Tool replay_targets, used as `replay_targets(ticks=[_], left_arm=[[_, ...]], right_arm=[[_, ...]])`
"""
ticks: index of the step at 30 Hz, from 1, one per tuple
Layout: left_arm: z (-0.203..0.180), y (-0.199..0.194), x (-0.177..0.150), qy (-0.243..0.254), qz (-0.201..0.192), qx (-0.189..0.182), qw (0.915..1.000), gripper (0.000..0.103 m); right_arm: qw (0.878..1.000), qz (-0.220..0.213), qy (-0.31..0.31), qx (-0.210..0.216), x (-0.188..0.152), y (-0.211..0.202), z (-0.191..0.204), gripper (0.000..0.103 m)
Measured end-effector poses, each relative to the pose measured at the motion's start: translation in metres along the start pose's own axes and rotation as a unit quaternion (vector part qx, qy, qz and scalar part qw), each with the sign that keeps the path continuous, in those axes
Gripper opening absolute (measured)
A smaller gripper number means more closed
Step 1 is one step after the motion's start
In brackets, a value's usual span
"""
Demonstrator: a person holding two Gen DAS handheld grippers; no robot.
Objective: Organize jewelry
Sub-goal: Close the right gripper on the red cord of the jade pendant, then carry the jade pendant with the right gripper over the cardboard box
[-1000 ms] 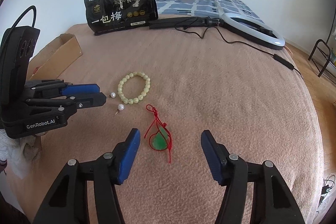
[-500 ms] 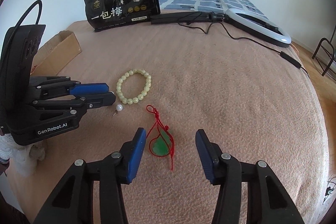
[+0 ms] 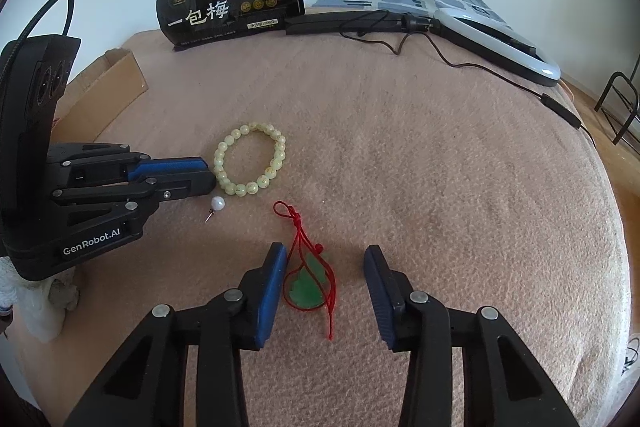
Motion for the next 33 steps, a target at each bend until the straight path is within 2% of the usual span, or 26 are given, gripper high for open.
replay_targets(ticks=[6,23,33], left_arm=[[-0.001,-0.004,0.0,0.002,-0.004,0.003,1.0,0.007],[-0.007,-0.039,0.001,-0.004,-0.033,0.003,0.9994,0.007],[-0.012,-0.084,0.005,-0.012,-0.069,0.007,0.9975,0.007]], right_arm=[[1.0,0.0,0.004,0.005,-0.002,-0.002,-0.002,0.014],[0.999,-0.023,0.036,0.002,0.004,-0.031,-0.014,0.013],[0.998,-0.052,0.041,0.0,0.014,-0.068,-0.012,0.013]])
Point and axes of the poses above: each gripper's, at about its wrist camera, not at the fingertips, and y roughly the way its jaws point, z to its left, x to its top, the point moved 5 cm from there along y, roughly the way its jaws point, and after that the axes turned 14 degrees about -x, right-handed, at the moved point
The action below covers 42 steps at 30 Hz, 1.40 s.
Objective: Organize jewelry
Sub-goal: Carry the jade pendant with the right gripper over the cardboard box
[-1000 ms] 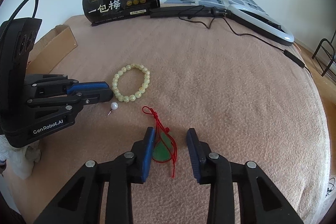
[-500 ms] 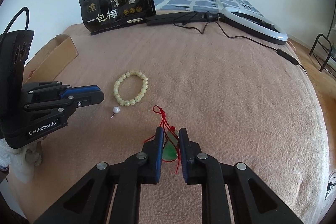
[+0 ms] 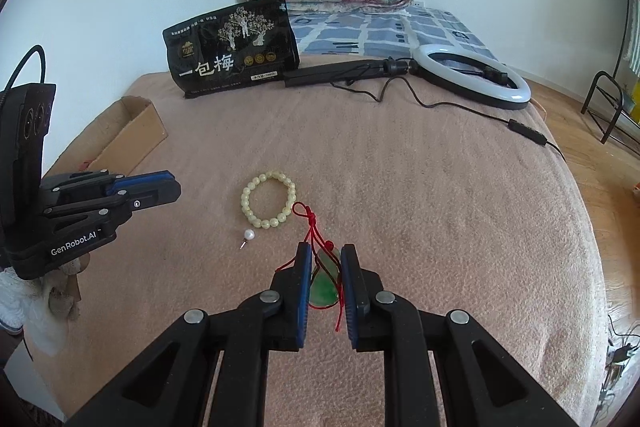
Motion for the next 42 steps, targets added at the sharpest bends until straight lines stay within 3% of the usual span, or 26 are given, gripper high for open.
replay_targets(ticks=[21,42], left_arm=[[0.022,-0.13,0.003,-0.018,-0.081,0.041,0.9957,0.007],[0.097,-0.235,-0.037,-0.068,-0.12,0.121,0.983,0.007]], right_arm=[[0.997,-0.067,-0.031,0.021,0.045,-0.077,0.068,0.013],[0.987,-0.097,-0.108,0.07,0.097,-0.089,0.207,0.013]])
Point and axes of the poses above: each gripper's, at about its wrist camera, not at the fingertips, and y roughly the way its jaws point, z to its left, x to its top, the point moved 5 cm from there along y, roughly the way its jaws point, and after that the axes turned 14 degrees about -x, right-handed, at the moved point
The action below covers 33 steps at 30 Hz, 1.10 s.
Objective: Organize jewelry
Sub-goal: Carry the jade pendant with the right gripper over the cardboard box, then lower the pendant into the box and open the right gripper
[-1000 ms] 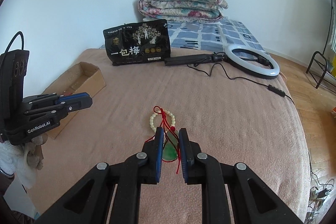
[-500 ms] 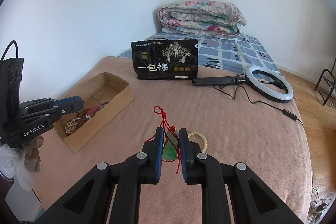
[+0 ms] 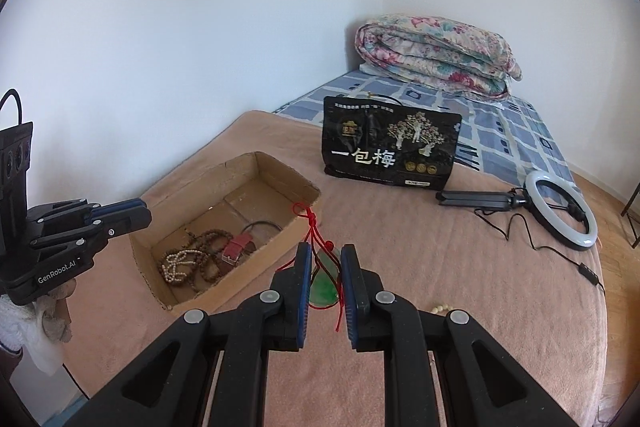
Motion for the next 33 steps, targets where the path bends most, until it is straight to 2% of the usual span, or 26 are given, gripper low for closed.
replay_targets(ticks=[11,19,33], left_arm=[[0.04,-0.013,-0.009,-0.024,-0.002,0.026,0.9994,0.007],[0.057,-0.007,-0.011,-0.032,0.0,0.033,0.9989,0.007],[0.082,0.022,-0.017,-0.05,0.015,0.041,0.9978,0.007]], right_arm=[[0.999,0.001,-0.023,0.032,0.024,0.026,0.057,0.013],[0.999,0.007,-0.039,0.038,0.033,0.053,0.085,0.013],[0.997,0.045,-0.034,0.051,0.038,0.112,0.109,0.013]])
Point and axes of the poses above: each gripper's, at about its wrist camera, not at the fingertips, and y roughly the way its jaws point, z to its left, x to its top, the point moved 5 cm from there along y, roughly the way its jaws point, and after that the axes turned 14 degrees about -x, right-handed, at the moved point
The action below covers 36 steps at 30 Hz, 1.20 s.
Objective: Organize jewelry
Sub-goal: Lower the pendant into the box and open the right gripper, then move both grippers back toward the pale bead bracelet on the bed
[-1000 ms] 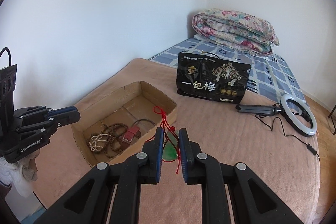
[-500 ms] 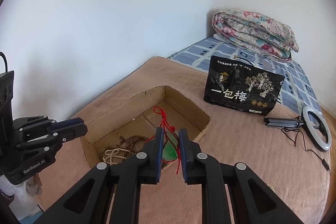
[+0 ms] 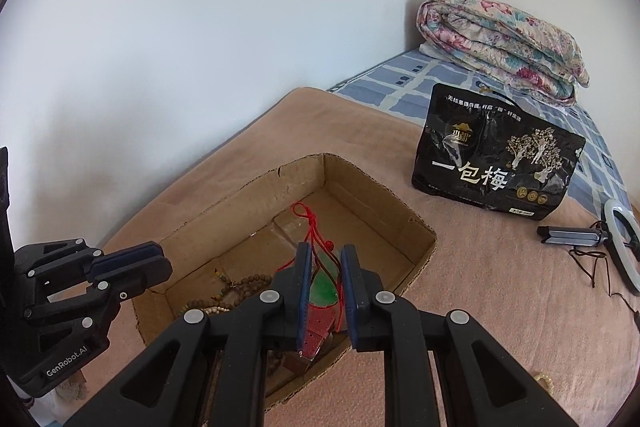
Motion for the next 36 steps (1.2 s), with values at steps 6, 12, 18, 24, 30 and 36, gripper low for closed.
replay_targets(ticks=[6,12,18,24,30,36], left_arm=[[0.006,0.008,-0.002,-0.005,0.006,0.0,1.0,0.007],[0.007,0.014,-0.002,-0.01,0.013,-0.002,0.9999,0.007],[0.002,0.018,-0.006,0.006,0.023,0.008,0.9997,0.021],[-0.004,0.014,-0.006,0.014,0.012,0.019,0.9996,0.066],[-0.009,0.012,-0.006,0.018,0.014,0.018,0.9996,0.068],[-0.017,0.008,-0.006,0.021,0.012,0.017,0.9996,0.068]], right_arm=[[1.0,0.017,0.014,0.006,-0.005,0.018,-0.005,0.014],[0.999,0.016,0.028,0.008,-0.006,0.021,-0.012,0.028],[0.998,0.006,0.055,-0.002,-0.005,0.018,-0.023,0.076],[0.997,-0.006,0.071,-0.014,-0.002,0.01,-0.03,0.097],[0.997,-0.012,0.069,-0.023,-0.003,0.004,-0.033,0.101],[0.997,-0.022,0.057,-0.038,-0.006,-0.011,-0.039,0.101]])
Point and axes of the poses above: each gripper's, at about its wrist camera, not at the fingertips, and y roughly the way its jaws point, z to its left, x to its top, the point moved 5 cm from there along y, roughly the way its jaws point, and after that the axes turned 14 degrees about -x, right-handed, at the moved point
